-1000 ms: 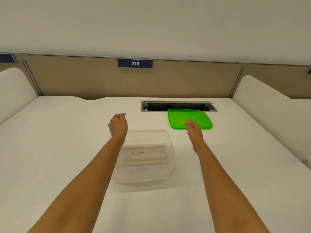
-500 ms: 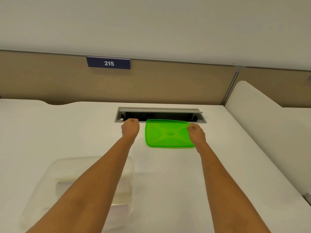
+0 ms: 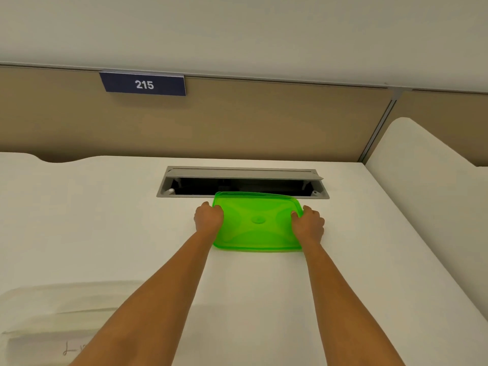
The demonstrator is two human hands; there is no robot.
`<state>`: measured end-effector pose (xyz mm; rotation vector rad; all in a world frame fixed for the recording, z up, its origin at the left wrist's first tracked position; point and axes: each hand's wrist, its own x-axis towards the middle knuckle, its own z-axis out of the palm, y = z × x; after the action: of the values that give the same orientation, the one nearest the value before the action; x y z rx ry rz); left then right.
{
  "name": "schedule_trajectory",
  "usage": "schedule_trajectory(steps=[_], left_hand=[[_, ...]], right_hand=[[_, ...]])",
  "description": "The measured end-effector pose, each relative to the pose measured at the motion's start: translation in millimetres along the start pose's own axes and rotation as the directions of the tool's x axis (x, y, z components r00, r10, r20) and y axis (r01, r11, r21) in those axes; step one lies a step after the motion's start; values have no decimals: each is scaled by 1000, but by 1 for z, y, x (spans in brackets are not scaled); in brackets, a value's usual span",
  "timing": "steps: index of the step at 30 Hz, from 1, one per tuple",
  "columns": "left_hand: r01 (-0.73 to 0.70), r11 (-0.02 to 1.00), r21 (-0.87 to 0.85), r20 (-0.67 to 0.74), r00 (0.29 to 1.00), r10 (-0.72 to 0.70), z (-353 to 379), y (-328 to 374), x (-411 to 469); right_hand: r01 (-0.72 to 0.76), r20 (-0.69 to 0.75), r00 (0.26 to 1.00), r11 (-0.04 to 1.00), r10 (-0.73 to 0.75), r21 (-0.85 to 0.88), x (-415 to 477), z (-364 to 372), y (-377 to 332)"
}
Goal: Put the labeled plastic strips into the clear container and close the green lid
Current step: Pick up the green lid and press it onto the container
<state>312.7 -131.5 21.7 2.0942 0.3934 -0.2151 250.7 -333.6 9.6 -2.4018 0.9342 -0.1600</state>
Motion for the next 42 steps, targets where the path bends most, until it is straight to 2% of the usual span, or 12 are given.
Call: schedule_trajectory(steps=[5, 8, 10, 14, 18, 20, 24, 26, 30, 34, 37, 42], left_hand=[[72, 997, -39, -15, 997, -73, 2, 9, 0], [69, 980, -188, -37, 996, -77, -8, 21, -9], [43, 946, -320, -39, 998, -58, -19, 27, -20], [40, 788, -615, 53, 999, -10, -50, 35, -47], [52, 536, -843, 87, 995, 41, -88, 39, -81], [30, 467, -883, 76, 994, 79, -109, 36, -97], [36, 328, -944, 99, 979, 178, -154, 21, -120], [77, 291, -954, 135, 974, 182, -176, 11, -130], [188, 293, -937, 249, 951, 184, -218, -16, -151], [199, 350, -916, 296, 922, 250, -254, -54, -158], [194, 369, -909, 303, 916, 265, -274, -83, -163], [170, 296, -940, 266, 907, 325, -299, -127, -176]], right_hand=[[-149, 40, 989, 962, 144, 227, 8, -5, -6], [-200, 12, 977, 888, 214, 413, 3, -18, -13], [-214, -8, 964, 794, 266, 569, -6, -30, -20], [-223, 48, 945, 527, 324, 820, -33, -53, -39], [-179, 185, 961, -48, 204, 983, -74, -77, -58], [-111, 131, 983, -155, 127, 982, -96, -83, -65], [18, -15, 1000, -251, 13, 968, -136, -87, -70], [41, -50, 998, -268, -28, 963, -155, -85, -72], [34, -59, 991, -210, -117, 977, -199, -71, -76], [-70, 15, 984, -307, -180, 949, -240, -56, -77], [-128, 89, 974, -182, -207, 975, -267, -47, -81], [-294, 306, 910, 87, -281, 952, -307, -34, -88]])
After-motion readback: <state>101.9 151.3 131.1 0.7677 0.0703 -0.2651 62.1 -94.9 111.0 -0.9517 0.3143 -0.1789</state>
